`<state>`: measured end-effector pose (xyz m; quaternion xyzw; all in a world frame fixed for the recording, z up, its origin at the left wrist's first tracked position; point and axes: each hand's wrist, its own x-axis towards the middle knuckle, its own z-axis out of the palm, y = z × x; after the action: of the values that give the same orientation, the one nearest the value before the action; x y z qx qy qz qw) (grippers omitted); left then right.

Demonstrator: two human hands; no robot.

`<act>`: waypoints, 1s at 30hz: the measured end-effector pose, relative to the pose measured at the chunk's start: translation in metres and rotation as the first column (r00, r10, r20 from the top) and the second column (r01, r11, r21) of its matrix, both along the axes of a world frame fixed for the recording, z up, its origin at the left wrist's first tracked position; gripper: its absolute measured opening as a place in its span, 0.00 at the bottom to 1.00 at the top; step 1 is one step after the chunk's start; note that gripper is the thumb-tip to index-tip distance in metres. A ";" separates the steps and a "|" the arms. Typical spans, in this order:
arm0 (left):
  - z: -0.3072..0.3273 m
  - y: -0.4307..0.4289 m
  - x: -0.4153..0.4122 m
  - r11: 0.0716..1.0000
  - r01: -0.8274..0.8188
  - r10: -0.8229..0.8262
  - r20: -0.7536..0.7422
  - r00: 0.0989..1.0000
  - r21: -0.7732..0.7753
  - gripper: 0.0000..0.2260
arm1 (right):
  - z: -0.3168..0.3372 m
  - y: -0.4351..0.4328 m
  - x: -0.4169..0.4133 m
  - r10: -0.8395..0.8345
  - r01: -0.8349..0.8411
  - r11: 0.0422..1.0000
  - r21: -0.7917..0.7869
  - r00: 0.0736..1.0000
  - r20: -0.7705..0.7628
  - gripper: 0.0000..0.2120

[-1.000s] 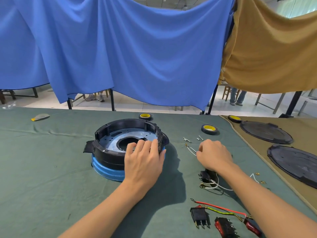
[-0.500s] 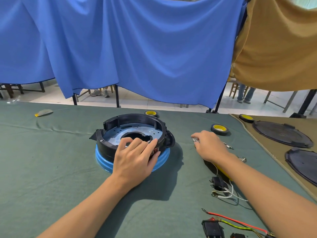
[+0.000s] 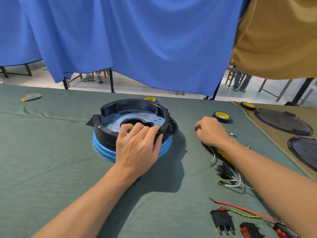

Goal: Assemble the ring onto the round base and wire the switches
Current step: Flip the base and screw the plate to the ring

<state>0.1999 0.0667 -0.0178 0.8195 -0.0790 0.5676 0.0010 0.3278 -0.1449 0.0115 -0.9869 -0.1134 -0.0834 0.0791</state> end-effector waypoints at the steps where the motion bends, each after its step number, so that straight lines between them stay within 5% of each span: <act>1: 0.000 0.000 0.000 1.000 -0.003 0.003 0.003 1.000 -0.004 0.08 | 0.000 0.000 0.001 0.006 -0.005 1.000 -0.005 1.000 0.017 0.12; 30: 0.002 0.000 -0.004 0.999 -0.002 0.001 -0.036 0.999 -0.033 0.08 | -0.001 0.017 0.022 -0.278 0.284 0.952 0.113 0.959 -0.063 0.07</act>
<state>0.1959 0.0663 -0.0160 0.8294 -0.0690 0.5541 0.0156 0.3498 -0.1282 0.0108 -0.9880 0.0351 -0.0778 0.1288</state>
